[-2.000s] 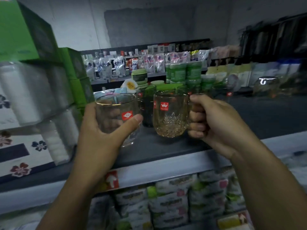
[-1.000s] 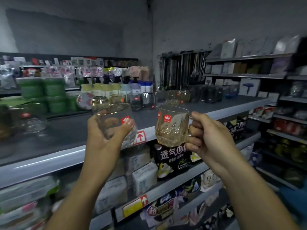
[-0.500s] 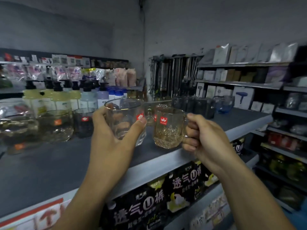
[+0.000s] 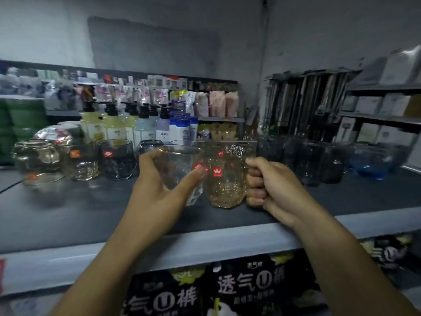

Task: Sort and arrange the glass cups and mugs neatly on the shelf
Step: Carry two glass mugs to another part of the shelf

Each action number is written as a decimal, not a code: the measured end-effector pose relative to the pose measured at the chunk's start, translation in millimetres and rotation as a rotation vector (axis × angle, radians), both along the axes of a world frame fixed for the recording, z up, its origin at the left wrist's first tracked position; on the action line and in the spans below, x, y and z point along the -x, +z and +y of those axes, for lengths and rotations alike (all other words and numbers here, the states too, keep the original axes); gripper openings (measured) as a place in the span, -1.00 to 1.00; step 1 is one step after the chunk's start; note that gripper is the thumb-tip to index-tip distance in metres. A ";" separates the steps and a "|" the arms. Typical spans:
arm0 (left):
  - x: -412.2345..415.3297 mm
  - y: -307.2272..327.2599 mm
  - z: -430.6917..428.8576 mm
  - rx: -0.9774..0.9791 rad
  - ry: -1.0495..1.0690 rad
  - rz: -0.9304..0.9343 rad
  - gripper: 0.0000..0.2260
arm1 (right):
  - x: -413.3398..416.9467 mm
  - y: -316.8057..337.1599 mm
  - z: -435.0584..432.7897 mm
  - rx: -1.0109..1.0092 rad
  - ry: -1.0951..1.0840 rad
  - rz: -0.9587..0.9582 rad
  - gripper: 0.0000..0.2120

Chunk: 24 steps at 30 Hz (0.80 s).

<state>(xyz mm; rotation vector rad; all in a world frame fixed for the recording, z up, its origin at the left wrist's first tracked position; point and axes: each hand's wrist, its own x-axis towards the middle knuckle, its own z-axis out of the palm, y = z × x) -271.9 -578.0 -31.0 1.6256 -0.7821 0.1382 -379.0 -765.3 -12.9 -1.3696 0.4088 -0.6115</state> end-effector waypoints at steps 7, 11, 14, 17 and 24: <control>-10.9 4.5 -5.7 -0.099 0.063 0.159 -0.17 | -9.0 0.1 -34.6 0.201 0.057 0.136 -0.73; -25.7 5.6 -11.9 -0.116 0.024 0.242 -0.14 | -16.6 -0.1 -39.6 0.315 -0.005 0.168 -0.81; -33.9 9.9 -18.9 -0.143 0.008 0.251 -0.14 | -19.9 -1.3 -43.1 0.380 -0.035 0.185 -0.83; -43.3 12.7 -26.0 -0.209 -0.009 0.218 -0.16 | -14.4 -2.7 -42.9 0.723 -0.236 0.231 -0.81; -57.3 18.2 -21.5 -0.398 0.016 0.068 0.21 | 0.4 -5.4 -10.7 1.357 -0.188 0.130 -0.54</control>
